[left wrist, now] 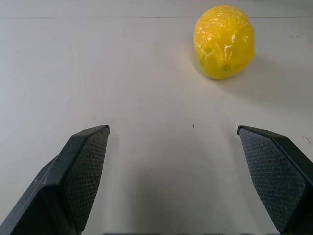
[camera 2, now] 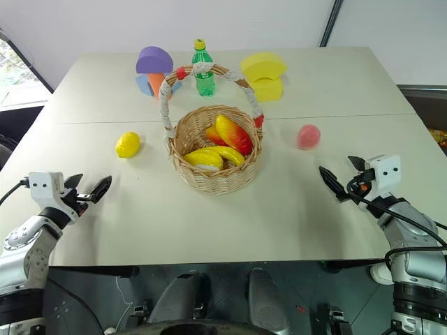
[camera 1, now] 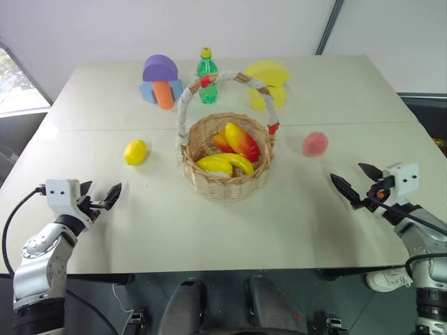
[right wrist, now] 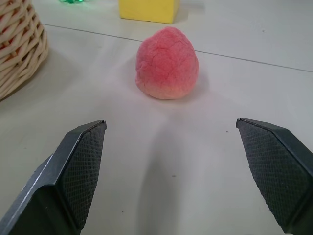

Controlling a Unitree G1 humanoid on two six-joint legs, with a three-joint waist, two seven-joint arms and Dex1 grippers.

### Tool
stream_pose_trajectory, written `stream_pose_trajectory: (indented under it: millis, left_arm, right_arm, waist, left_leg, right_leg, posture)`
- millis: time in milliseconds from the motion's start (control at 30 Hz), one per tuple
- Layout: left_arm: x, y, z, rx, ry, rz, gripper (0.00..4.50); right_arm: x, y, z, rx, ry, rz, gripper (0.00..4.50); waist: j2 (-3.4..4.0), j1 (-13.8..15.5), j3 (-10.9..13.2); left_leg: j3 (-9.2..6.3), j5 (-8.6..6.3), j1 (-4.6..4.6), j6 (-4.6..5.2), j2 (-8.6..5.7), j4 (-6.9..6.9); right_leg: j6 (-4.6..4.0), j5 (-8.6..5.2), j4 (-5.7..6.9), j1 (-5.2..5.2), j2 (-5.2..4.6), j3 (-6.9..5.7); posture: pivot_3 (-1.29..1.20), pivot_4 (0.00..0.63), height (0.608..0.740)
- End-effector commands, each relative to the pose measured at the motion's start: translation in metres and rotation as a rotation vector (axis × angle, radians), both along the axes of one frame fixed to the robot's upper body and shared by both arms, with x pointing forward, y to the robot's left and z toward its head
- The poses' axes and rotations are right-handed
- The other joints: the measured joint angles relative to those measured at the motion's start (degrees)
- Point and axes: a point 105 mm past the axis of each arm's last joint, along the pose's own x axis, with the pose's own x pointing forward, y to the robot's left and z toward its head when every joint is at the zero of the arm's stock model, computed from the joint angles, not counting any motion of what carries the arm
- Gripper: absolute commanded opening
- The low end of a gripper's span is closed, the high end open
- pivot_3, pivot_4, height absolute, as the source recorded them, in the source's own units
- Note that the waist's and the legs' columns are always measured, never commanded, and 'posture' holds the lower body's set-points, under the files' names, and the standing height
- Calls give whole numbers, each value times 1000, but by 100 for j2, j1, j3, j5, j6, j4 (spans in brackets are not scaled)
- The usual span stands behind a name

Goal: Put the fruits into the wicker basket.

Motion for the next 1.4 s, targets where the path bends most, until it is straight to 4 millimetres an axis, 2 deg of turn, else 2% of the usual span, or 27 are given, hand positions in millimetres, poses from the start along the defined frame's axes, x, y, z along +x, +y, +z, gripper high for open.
stream_pose_trajectory:
  millis: [33,267,400,467,667,867,933,1033,1167,1267,1400]
  left_arm:
    - [-1,5,9,22,-42,20,4500]
    - [5,-1,16,-7,-56,3,4500]
    - [14,-10,29,-6,-83,-26,4500]
    - [23,-10,37,30,-78,-6,4500]
    - [52,-25,65,16,-110,-4,4500]
    - [77,-43,74,26,-55,-15,4500]
    - [85,-47,73,19,-25,-11,4500]
    - [93,-54,65,43,27,-32,4500]
    - [101,-59,58,47,91,-33,4500]
    - [105,-66,54,55,134,-49,4500]
    - [108,-66,51,40,167,-28,4500]
  right_arm:
    - [2,0,12,-13,-50,12,4444]
    - [3,5,16,-21,-69,27,4444]
    - [4,11,28,-29,-107,49,4444]
    - [3,19,41,-32,-131,85,4444]
    - [-12,59,75,-31,-148,298,4444]
    - [-24,97,108,-64,-181,476,4444]
    - [-33,123,117,-54,-185,594,4444]
    - [-44,154,121,-65,-188,721,4444]
    - [-52,184,124,-61,-208,823,4444]
    - [-58,197,123,-64,-205,881,4444]
    - [-60,203,120,-71,-201,905,4444]
  waist:
    - [0,4,0]
    - [0,10,0]
    - [0,6,0]
    - [0,9,0]
    - [-2,15,0]
    - [-3,2,0]
    - [-4,-4,0]
    - [-5,-2,1]
    - [-13,13,4]
    - [-15,27,5]
    - [-17,26,4]
  left_leg:
    - [0,0,0,0,0,0]
    - [0,0,0,0,0,0]
    - [0,0,0,0,0,0]
    - [0,0,0,0,0,0]
    - [-1,0,-2,0,-1,1]
    - [-1,1,-2,-1,-1,3]
    - [-1,0,-2,0,-1,3]
    - [-2,0,-5,0,0,3]
    - [-2,1,-6,-1,-2,4]
    - [-5,1,-11,-1,-2,4]
    - [-11,1,-15,-1,-10,5]
  right_leg:
    - [0,0,0,0,0,0]
    - [0,0,0,0,0,-1]
    - [0,0,0,0,0,-1]
    - [0,0,1,0,0,-1]
    - [1,0,2,-1,3,-2]
    - [1,0,4,-3,7,-7]
    - [1,0,4,-4,9,-7]
    - [1,0,4,-8,10,-8]
    - [1,1,4,-8,7,-8]
    - [1,1,4,-11,6,-10]
    - [1,1,2,-13,-2,-14]
  posture:
    - [0,150,740]
    - [0,150,740]
    - [0,150,740]
    - [0,150,740]
    - [0,150,740]
    - [0,150,740]
    - [0,150,740]
    - [0,150,740]
    - [0,150,740]
    - [0,150,740]
    - [0,150,740]
